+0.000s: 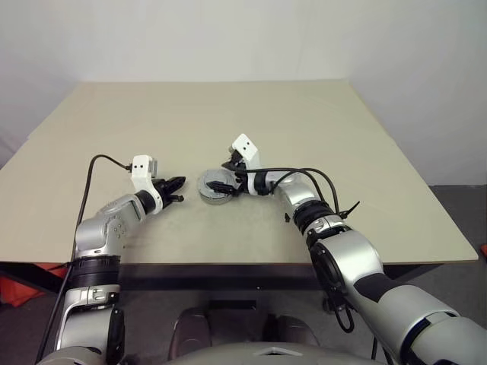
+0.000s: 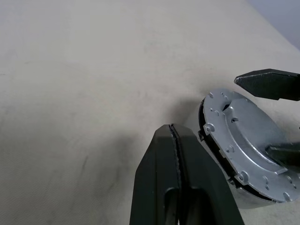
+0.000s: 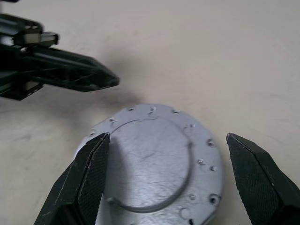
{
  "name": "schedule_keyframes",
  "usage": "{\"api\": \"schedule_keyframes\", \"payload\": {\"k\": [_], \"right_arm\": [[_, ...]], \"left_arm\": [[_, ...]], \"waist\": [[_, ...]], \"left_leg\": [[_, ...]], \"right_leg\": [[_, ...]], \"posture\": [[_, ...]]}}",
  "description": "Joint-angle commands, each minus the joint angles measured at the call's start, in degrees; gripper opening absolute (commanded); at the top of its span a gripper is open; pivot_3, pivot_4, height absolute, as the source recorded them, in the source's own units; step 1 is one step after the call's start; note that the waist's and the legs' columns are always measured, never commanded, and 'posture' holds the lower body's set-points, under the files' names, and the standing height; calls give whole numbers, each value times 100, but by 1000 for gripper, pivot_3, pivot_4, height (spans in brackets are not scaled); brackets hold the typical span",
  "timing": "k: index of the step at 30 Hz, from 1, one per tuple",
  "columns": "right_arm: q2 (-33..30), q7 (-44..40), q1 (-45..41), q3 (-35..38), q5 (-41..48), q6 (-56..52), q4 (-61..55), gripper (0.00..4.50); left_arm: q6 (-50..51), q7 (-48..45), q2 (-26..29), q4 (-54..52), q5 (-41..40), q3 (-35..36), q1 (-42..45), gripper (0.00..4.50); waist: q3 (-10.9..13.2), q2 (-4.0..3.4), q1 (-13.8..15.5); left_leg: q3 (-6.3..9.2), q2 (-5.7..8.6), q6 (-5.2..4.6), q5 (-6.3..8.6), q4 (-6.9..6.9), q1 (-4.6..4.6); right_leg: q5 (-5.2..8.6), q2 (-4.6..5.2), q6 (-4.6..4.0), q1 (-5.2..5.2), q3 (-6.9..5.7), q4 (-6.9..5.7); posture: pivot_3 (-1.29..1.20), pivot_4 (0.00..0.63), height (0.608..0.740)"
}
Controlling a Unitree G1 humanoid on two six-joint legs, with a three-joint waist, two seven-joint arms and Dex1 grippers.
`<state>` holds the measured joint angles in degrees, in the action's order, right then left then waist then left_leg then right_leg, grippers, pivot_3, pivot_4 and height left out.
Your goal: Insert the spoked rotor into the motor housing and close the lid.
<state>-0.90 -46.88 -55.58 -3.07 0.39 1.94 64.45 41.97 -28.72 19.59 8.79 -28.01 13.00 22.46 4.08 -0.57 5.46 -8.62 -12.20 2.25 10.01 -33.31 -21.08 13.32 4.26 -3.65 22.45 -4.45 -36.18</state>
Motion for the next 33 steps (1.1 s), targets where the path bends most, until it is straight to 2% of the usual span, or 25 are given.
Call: {"api": "schedule_keyframes", "payload": {"k": [1,16,22,25,29,31,33], "right_arm": [[-74,264,-184,229,173,101,-114,4484],[-299,591,-159,419,200,13,-85,4484],[-358,701,-23,383,149,77,-136,4484],[-441,946,45,256,-58,304,-96,4484],[-710,2464,-50,44,-696,1266,120,4484],[-868,3392,-78,-192,-1160,1892,213,4484],[-931,3931,-152,-136,-1225,2190,304,4484]], "left_arm": [[-209,-66,-10,-266,-38,-33,114,0],[-291,-483,-80,-495,-333,-127,166,0],[-313,-700,-163,-820,-762,47,145,0],[-670,-540,-97,-765,-418,-84,170,0],[-1996,245,-288,-184,336,35,547,0],[-2367,481,-367,-26,520,53,639,0],[-2610,680,-449,69,651,73,665,0]], "waist": [[0,0,0],[0,0,-1],[0,0,2],[1,0,1],[2,1,10],[2,1,10],[2,1,1]], "left_leg": [[0,0,0,0,0,0],[-2,0,0,0,1,-1],[-2,1,0,0,1,-4],[-2,0,0,0,1,-3],[0,1,4,-3,1,-6],[0,6,5,-3,0,-4],[-1,11,18,-11,0,-4]], "right_leg": [[0,0,0,0,0,0],[0,0,0,3,0,0],[0,0,0,4,0,1],[0,0,0,3,0,1],[0,0,2,4,-1,1],[0,1,2,0,0,2],[0,2,3,2,4,3]], "posture": [[0,0,740],[0,0,740],[0,0,740],[0,0,740],[0,0,740],[0,0,740],[0,0,740]]}}
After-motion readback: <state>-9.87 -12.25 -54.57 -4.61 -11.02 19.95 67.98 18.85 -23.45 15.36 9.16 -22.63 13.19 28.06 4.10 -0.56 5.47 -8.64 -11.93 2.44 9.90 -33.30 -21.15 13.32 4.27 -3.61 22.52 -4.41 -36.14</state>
